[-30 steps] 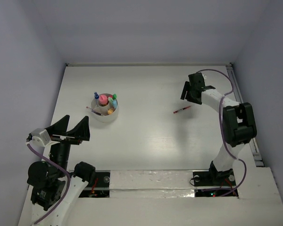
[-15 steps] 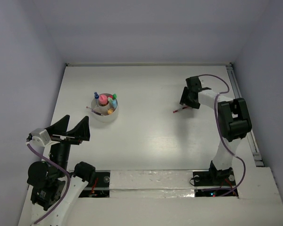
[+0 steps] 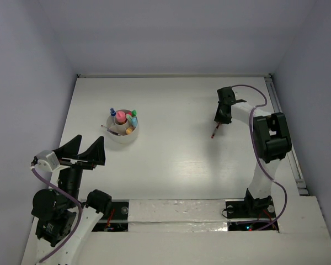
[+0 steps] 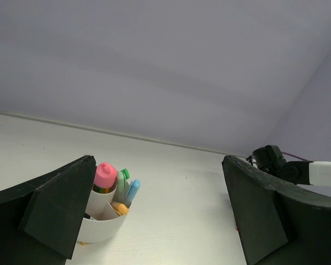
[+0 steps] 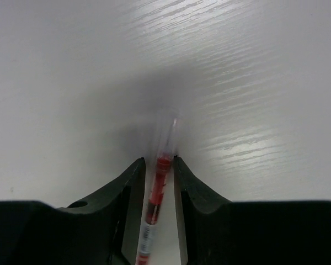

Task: Sort the stationery into containers
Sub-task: Pick up the pen from the center of the board.

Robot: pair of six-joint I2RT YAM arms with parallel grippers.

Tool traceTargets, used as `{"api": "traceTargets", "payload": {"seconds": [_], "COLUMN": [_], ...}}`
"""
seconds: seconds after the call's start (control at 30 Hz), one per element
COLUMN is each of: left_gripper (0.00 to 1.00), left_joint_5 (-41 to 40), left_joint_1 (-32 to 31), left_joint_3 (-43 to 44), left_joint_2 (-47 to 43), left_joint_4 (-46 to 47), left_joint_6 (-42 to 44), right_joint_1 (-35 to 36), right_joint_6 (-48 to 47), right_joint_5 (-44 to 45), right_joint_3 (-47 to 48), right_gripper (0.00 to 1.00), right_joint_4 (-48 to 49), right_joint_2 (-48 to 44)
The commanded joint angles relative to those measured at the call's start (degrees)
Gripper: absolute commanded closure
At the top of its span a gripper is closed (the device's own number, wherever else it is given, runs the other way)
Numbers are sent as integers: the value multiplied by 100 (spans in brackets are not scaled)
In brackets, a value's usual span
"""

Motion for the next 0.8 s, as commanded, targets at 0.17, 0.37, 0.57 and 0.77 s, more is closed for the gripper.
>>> {"api": "traceTargets", "payload": {"seconds": [0.17, 0.37, 0.57, 0.77], "left_gripper": [1, 1, 1, 1], "left_joint_5": [-63, -45, 165, 429], "left_joint_1": [-43, 10, 177, 502], "left_joint_3": [5, 5, -21, -30], "left_joint_2": [-227, 52, 370, 853], "left_joint_4": [195, 195, 282, 397], "left_joint_6": [35, 35, 35, 61], "right_joint_1": [51, 51, 639, 2352], "right_joint_6": [-143, -135, -310, -1030], "right_joint_5": [-720, -1132, -1730, -2064], "right_joint_3": [234, -213, -698, -172], "right_gripper": [85, 100, 100, 100], "right_joint_4": [-68, 939, 2363, 4041], "right_joint_2": [210, -369, -1643, -1760]}}
